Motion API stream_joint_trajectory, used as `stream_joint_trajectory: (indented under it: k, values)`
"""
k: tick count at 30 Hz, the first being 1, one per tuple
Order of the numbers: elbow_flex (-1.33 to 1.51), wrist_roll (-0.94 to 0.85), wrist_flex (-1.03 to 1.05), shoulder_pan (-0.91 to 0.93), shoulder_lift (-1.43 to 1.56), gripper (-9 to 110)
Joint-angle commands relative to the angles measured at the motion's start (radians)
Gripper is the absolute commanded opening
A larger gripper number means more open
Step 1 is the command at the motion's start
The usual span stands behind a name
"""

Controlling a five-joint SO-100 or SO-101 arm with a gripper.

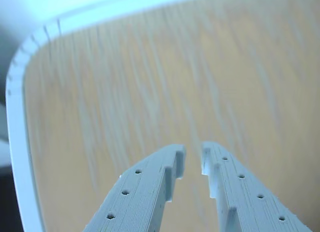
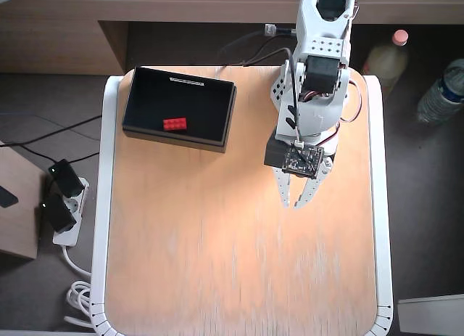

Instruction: Grasp a lego block and put it in the bin.

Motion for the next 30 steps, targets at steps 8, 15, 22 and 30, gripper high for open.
stream_joint_trajectory:
  k: [8,15,22,30]
  values:
    - [0.341,0.028,-0.067,-0.012,0.327,0]
    - [0.502,0.012,-0.067,-0.023,0.437,0]
    - [0.638,-0.014,-0.067,-0.035,0.508,0]
    - [0.785,-0.009,-0.066,-0.034,0.509,0]
